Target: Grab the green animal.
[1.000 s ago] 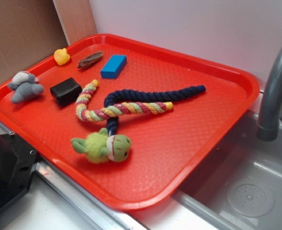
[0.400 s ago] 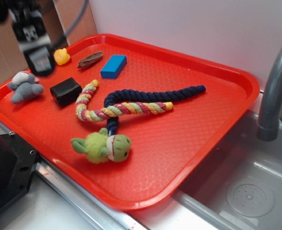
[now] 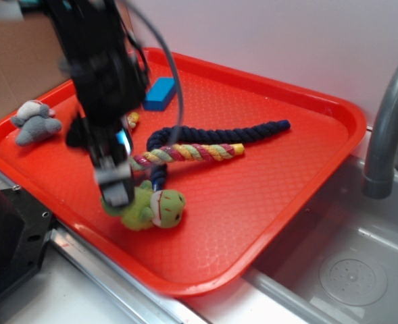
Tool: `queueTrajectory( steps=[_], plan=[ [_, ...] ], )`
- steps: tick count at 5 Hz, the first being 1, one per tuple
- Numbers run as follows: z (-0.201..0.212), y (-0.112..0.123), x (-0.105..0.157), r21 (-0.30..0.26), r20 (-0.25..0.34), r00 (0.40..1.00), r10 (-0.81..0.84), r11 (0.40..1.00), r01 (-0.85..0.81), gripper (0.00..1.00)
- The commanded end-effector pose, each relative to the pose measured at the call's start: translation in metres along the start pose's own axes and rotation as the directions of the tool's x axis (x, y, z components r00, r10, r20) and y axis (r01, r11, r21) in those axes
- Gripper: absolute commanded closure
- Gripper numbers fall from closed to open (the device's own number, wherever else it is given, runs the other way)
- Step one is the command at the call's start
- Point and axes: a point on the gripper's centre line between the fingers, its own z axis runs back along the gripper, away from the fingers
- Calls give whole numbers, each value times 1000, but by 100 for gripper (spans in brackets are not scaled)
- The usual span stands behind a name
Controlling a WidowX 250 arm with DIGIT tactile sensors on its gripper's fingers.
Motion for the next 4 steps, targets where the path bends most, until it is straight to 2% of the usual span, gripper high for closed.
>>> queueTrajectory(
  steps=[1,2,3,4],
  plan=[
    [-35,-19,11,26,132,985,-111,994,109,0],
    [-35,-24,12,44,123,989,-88,996,83,0],
    [-7,-23,13,64,90,996,-29,998,23,100],
    [43,-8,6,131,145,983,112,983,-131,86]
  ],
)
